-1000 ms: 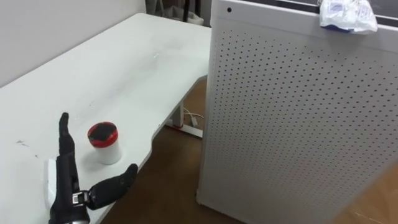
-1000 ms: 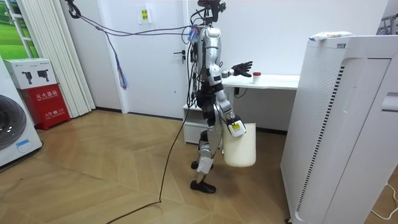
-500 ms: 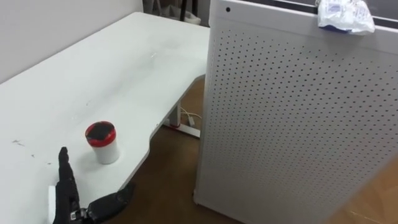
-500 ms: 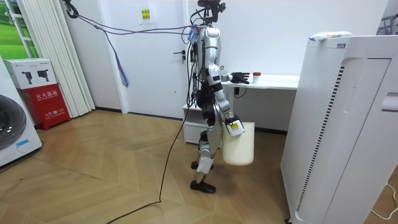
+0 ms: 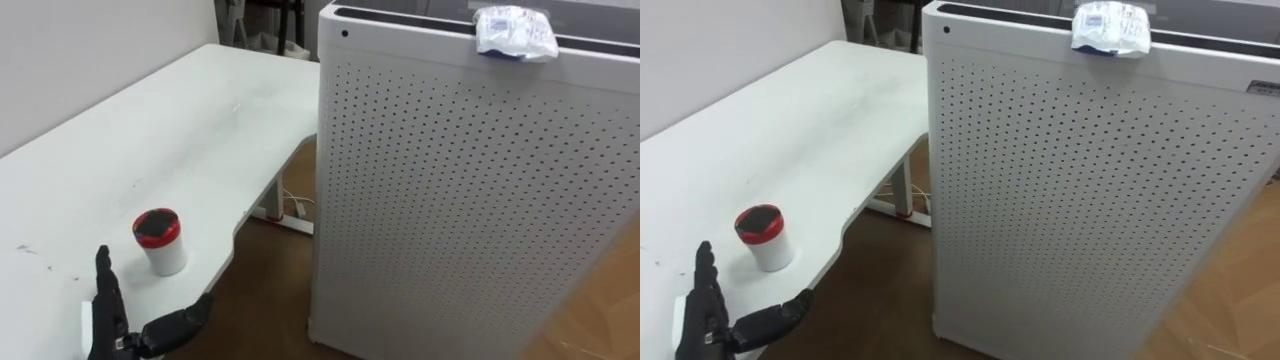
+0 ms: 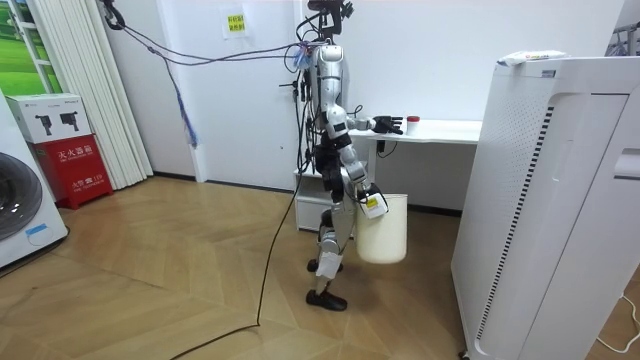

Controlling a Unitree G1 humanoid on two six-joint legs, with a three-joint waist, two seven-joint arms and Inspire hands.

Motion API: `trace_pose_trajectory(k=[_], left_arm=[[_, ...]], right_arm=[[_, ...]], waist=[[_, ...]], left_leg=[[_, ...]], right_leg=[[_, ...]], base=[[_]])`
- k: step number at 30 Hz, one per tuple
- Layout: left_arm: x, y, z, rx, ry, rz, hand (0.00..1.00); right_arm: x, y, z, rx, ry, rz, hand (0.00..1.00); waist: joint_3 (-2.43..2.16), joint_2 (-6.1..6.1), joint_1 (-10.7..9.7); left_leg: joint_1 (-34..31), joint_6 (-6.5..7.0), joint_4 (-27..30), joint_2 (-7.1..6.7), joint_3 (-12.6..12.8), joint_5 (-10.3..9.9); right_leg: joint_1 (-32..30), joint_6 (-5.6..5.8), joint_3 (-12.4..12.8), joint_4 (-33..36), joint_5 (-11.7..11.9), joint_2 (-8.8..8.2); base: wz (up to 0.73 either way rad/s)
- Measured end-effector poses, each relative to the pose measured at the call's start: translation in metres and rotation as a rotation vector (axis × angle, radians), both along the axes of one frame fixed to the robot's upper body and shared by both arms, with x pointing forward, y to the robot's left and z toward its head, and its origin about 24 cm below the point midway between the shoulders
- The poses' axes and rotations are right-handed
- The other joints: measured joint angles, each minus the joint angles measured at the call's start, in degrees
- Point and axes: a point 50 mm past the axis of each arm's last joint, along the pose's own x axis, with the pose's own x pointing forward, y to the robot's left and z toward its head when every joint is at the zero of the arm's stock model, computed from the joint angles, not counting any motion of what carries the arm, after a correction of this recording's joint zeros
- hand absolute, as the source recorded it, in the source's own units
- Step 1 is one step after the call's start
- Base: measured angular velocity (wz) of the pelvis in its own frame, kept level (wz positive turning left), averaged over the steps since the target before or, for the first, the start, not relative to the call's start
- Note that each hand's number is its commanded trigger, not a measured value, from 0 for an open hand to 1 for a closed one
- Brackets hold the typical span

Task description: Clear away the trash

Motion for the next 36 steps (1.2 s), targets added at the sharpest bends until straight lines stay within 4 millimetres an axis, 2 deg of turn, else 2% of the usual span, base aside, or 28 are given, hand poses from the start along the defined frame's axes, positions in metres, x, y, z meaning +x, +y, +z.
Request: trace_pose_trajectory(k=[7,8,10,14,17,22,28,32,36], left_arm=[[0.002,0.003,-0.001,-0.001,0.021,0.032,0.0],[0.002,0.004,-0.002,-0.001,0.026,0.033,0.0],[0.003,0.006,-0.002,-0.007,0.03,0.047,0.0],[0.013,0.007,-0.001,-0.01,0.046,0.055,0.0],[0.019,0.01,-0.002,-0.032,0.056,0.081,0.0],[0.024,0.013,-0.002,-0.105,0.061,0.124,0.0],[0.038,0.016,-0.001,-0.102,0.08,0.142,0.0],[0.045,0.027,0.0,-0.068,0.108,0.163,0.0],[0.053,0.033,0.005,-0.067,0.109,0.179,0.0]], right_arm=[[0.003,0.0,0.001,0.0,-0.006,0.001,1.0],[0.004,0.0,0.002,-0.005,-0.013,0.001,1.0],[0.005,0.0,0.002,-0.011,-0.016,-0.001,1.0],[-0.001,-0.002,0.001,-0.018,0.0,-0.007,1.0],[-0.005,-0.004,0.0,-0.019,0.017,-0.016,1.0],[-0.008,-0.006,0.0,-0.027,0.039,-0.027,1.0],[-0.01,-0.007,-0.001,-0.032,0.05,-0.028,1.0],[-0.008,-0.006,0.0,-0.031,0.049,-0.022,1.0],[-0.004,-0.008,0.001,-0.038,0.042,-0.021,1.0]], waist=[[-0.26,0.58,-0.8],[-0.41,1.0,-1.1],[-0.19,0.77,-1.4],[-0.21,1.12,-1.8],[-0.05,1.2,-1.7],[-0.31,1.81,-1.8],[-0.34,1.83,-2.1],[-0.34,1.84,-3.4],[-0.42,1.88,-3.4]], left_leg=[[-0.6,-0.4,0.0,0.44,0.2,0.3],[-0.6,-0.44,0.0,0.45,0.2,0.3],[-0.5,-0.46,0.1,0.44,0.2,0.3],[-0.4,-0.46,0.2,0.42,0.4,0.3],[0.1,-0.49,0.0,0.52,1.1,0.3],[0.5,-0.52,-0.2,0.64,1.6,0.4],[0.5,-0.5,-0.2,0.61,1.6,0.5],[0.0,-0.57,-0.2,0.65,1.8,0.7],[-1.0,-0.58,0.0,0.72,2.3,0.7]], right_leg=[[-0.7,-0.19,-0.1,0.0,0.1,0.38],[-0.6,-0.19,-0.1,0.0,0.1,0.38],[-0.5,-0.19,-0.1,0.0,0.1,0.37],[-0.1,-0.21,0.3,-0.1,0.1,0.39],[0.0,-0.32,1.2,-0.1,0.2,0.55],[0.0,-0.36,1.7,-0.1,0.2,0.65],[-0.5,-0.36,1.5,0.0,0.2,0.55],[-0.9,-0.45,1.8,0.3,0.2,0.59],[-2.5,-0.57,2.8,1.0,0.3,0.71]], base=[[0.0],[0.0],[0.0],[0.04],[-0.11],[-0.06],[0.0],[-0.01],[-0.1]])
